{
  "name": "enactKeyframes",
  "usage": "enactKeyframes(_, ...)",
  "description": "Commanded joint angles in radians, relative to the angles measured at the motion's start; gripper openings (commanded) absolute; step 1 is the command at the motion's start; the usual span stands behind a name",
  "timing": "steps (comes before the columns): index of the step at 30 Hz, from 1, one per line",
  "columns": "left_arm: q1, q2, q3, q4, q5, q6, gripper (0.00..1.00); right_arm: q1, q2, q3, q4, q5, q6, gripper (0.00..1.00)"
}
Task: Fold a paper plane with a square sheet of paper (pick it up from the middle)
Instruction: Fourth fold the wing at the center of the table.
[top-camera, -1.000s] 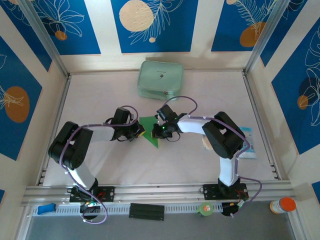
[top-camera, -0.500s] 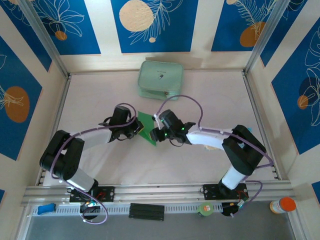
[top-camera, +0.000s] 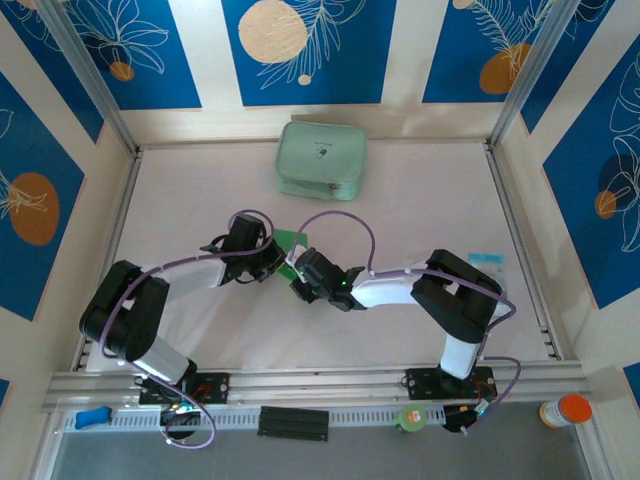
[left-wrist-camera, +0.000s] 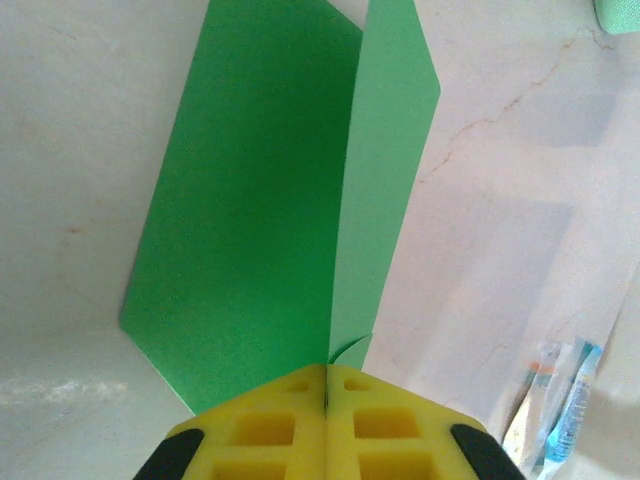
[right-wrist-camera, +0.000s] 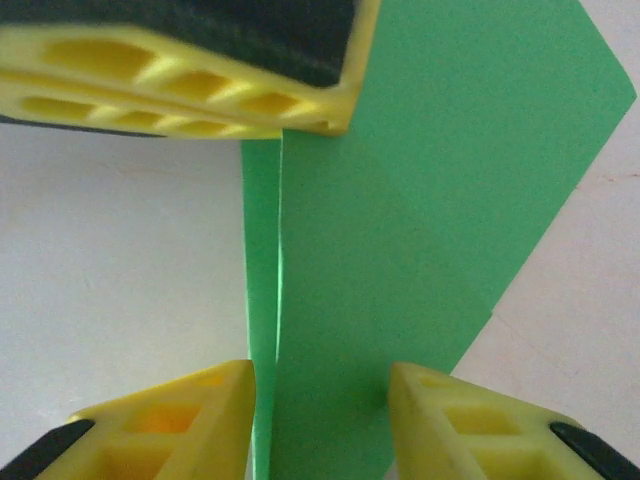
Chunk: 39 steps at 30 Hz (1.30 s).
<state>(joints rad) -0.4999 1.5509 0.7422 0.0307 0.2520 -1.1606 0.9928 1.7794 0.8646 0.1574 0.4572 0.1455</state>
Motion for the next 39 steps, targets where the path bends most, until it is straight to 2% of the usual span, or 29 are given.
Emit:
enactKeyframes(1, -0.007, -0.029, 0.025, -0.026, -0.013, -0.022, 0.09, 0.010, 0.019, 0.024, 0.062, 0.060, -0.033, 0.38)
enactKeyframes(4, 0.000, -0.039, 0.034, -0.044, -0.014, -0.021, 0.17, 0.002, 0.023, 0.009, 0.076, 0.068, -0.041, 0.29)
enactKeyframes(10, 0.076, -0.110, 0.023, -0.097, -0.050, 0.014, 0.34, -0.024, -0.005, -0.056, 0.137, 0.022, -0.093, 0.17)
enactKeyframes(14, 0.104, -0.150, -0.033, -0.085, -0.050, 0.008, 0.39, -0.055, -0.026, -0.079, 0.159, -0.039, -0.109, 0.09)
enactKeyframes(18, 0.104, -0.128, -0.083, -0.004, 0.013, -0.007, 0.38, -0.076, -0.025, -0.084, 0.168, -0.100, -0.125, 0.08)
enactKeyframes(20, 0.099, -0.101, -0.098, 0.034, 0.051, -0.016, 0.31, -0.080, -0.022, -0.082, 0.165, -0.118, -0.131, 0.08)
enactKeyframes(27, 0.069, -0.019, -0.098, 0.096, 0.097, -0.016, 0.24, -0.103, -0.019, -0.080, 0.156, -0.200, -0.123, 0.08)
enactKeyframes(39, 0.059, 0.029, -0.112, 0.101, 0.073, -0.016, 0.18, -0.145, 0.007, -0.055, 0.106, -0.339, -0.065, 0.08)
